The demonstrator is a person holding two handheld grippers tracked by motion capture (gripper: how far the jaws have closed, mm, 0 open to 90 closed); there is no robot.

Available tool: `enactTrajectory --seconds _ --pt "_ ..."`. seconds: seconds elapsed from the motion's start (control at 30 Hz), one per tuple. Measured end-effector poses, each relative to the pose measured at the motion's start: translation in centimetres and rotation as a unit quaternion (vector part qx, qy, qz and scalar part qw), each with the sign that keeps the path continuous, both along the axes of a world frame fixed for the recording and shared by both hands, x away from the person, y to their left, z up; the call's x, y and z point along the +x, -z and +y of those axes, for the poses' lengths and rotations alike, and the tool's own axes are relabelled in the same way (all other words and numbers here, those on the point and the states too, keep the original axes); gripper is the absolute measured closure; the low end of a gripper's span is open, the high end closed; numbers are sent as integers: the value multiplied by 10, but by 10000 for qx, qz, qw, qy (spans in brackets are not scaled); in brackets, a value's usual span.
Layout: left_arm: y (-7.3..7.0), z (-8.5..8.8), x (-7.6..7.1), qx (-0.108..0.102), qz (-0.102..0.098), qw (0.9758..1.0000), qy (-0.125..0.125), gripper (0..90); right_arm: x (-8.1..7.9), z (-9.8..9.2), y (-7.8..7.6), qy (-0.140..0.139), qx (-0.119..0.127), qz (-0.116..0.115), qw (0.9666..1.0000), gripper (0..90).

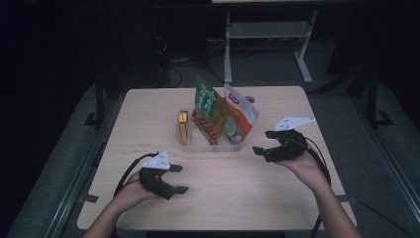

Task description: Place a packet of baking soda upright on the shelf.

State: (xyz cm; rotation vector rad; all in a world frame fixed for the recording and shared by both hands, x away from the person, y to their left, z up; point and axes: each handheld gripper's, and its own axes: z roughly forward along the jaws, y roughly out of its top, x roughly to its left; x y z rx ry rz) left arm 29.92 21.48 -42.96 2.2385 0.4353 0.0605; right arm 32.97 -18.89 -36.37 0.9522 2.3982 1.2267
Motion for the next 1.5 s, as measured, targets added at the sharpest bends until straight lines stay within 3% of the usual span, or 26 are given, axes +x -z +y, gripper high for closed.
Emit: enactTrajectory --seconds 0.37,0.67,1.03,1.17,1.5 --pt "-4 -4 -2 28 -14 10000 -39 208 -22 4 27 -307 61 -56 9995 249" --pt "-2 0 -9 88 -66 9999 -69 205 -31 7 43 -374 40 -11 9993 230" --pt "8 4 -11 99 -33 9999 -96 205 -36 17 63 -450 -352 159 9982 212" --pt "12 4 -12 276 -62 9996 -31 206 -37 23 69 -530 -660 169 9963 192" --pt "20 4 -12 512 -42 9987 -48 206 -41 30 81 -709 -820 293 9937 193"
